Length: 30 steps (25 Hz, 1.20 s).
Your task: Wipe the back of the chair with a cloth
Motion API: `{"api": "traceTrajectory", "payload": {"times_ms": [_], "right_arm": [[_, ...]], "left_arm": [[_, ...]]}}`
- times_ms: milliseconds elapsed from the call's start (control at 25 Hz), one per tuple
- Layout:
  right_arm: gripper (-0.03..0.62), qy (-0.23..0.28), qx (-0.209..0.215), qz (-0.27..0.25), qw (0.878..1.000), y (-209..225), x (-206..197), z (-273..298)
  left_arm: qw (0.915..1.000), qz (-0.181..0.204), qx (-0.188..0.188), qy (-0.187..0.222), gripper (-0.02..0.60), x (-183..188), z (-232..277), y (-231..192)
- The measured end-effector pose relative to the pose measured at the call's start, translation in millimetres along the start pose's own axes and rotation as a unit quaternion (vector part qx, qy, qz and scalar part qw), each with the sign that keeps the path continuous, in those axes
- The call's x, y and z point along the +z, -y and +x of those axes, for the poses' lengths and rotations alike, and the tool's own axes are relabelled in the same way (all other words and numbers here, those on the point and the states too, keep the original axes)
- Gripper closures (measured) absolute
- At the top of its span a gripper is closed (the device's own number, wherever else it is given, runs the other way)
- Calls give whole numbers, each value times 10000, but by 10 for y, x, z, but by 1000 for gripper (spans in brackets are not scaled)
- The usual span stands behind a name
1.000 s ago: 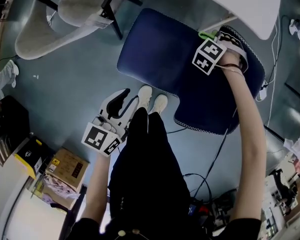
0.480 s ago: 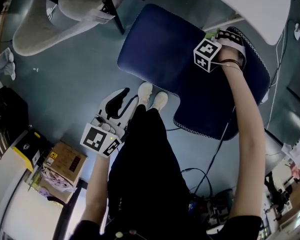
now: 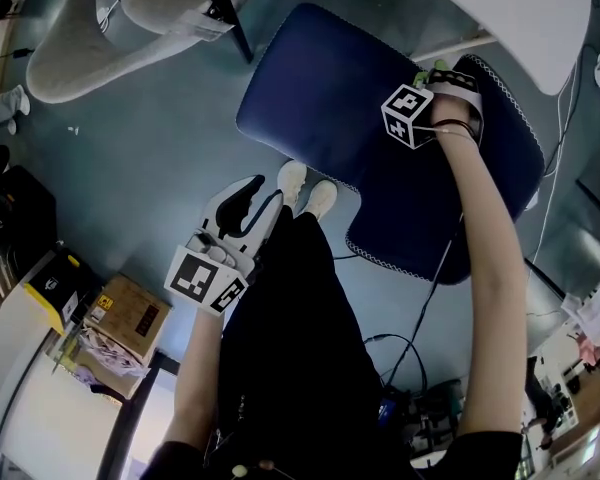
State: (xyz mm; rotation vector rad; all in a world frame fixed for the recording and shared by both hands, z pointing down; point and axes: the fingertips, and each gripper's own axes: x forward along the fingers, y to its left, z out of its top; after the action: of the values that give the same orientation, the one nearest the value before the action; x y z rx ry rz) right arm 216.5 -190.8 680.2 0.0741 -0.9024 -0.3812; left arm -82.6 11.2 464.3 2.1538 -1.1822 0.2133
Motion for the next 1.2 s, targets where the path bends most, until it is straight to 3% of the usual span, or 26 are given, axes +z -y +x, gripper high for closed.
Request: {"api": "traceTrajectory", "payload": {"times_ms": [400, 560, 720, 1200], "right_arm": [[576, -145, 76, -669, 9976, -360, 114, -55], [576, -115, 480, -861, 9951, -655, 191, -98], [576, -272, 251, -1267, 9912, -802, 204, -123], [577, -58, 409, -1289, 9908, -1193, 370, -369]], "left_arm": [[9999, 34, -91, -31, 451, -36, 23, 77], [9999, 41, -94, -23, 451, -48, -11, 78], [9999, 43, -118, -18, 451, -71, -50, 96], [9998, -25, -184, 13, 451, -163, -175, 97]]}}
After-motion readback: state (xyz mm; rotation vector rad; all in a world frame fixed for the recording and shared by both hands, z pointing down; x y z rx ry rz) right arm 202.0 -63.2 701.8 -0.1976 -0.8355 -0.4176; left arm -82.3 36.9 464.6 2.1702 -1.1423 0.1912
